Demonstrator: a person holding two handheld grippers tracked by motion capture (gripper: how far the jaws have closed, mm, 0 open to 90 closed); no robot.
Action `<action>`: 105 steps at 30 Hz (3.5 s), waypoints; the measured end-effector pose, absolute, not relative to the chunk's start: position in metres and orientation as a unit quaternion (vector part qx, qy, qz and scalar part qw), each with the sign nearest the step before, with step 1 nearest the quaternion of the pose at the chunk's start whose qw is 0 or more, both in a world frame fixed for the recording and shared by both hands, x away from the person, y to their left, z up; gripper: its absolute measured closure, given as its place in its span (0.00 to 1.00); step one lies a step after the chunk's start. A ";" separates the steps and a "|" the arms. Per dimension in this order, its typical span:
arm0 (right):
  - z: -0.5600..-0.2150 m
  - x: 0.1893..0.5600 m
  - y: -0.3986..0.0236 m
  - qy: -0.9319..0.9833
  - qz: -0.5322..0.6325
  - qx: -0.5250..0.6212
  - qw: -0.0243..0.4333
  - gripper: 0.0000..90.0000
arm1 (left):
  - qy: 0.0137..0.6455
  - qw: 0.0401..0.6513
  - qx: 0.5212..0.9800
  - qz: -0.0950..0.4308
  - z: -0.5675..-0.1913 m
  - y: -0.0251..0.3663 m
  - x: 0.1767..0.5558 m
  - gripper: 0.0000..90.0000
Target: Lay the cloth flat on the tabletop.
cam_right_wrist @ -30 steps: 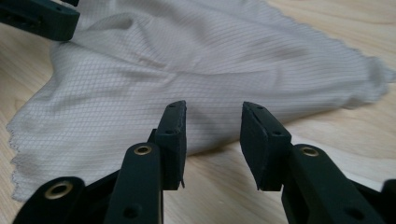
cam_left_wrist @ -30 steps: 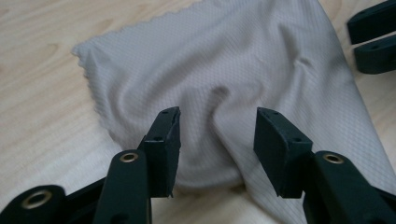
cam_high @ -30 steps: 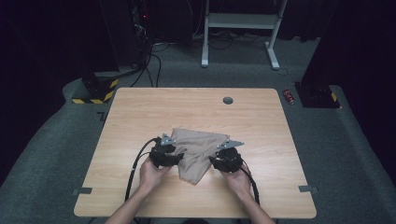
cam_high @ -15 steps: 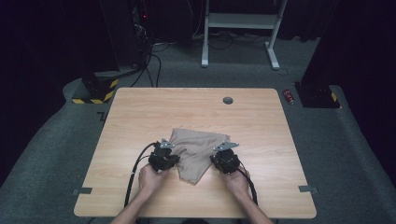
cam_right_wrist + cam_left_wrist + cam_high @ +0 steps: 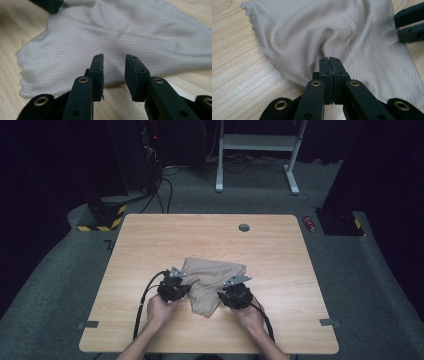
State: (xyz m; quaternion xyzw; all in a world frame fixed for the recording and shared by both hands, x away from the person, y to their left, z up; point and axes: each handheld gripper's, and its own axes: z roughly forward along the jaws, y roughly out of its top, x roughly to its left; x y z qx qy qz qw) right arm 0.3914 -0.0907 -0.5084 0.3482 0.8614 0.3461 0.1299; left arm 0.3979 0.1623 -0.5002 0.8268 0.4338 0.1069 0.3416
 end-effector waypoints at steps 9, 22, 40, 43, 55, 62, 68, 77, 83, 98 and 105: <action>-0.510 0.393 -0.088 0.878 0.305 0.328 0.167 1.00 | 0.435 0.353 0.821 0.107 -0.492 0.169 0.399 0.99; -0.506 0.391 -0.088 0.871 0.338 0.327 0.143 0.77 | 0.448 0.344 0.818 0.108 -0.494 0.172 0.402 0.83; -0.506 0.394 -0.085 0.879 0.318 0.315 0.165 1.00 | 0.456 0.297 0.828 0.135 -0.506 0.180 0.400 0.98; -0.496 0.398 -0.093 0.872 0.328 0.323 0.168 1.00 | 0.454 0.298 0.828 0.139 -0.503 0.180 0.402 1.00; -0.485 0.419 -0.115 0.842 0.358 0.366 0.167 0.87 | 0.482 0.311 0.804 0.156 -0.491 0.183 0.413 0.73; -0.489 0.378 -0.111 0.848 0.390 0.326 0.152 0.78 | 0.445 0.328 0.816 0.169 -0.493 0.182 0.384 0.67; -0.507 0.369 -0.098 0.869 0.363 0.305 0.143 0.71 | 0.437 0.319 0.826 0.157 -0.502 0.177 0.381 0.66; -0.513 0.379 -0.093 0.890 0.326 0.284 0.147 0.98 | 0.413 0.309 0.844 0.147 -0.504 0.159 0.401 0.95; -0.488 0.384 -0.101 0.875 0.353 0.301 0.141 0.99 | 0.407 0.333 0.837 0.153 -0.476 0.163 0.409 0.99; -0.473 0.457 -0.104 0.834 0.335 0.411 0.153 0.84 | 0.427 0.364 0.809 0.176 -0.467 0.155 0.423 0.68; -0.475 0.423 -0.121 0.830 0.361 0.390 0.170 0.83 | 0.413 0.343 0.827 0.168 -0.489 0.143 0.406 0.66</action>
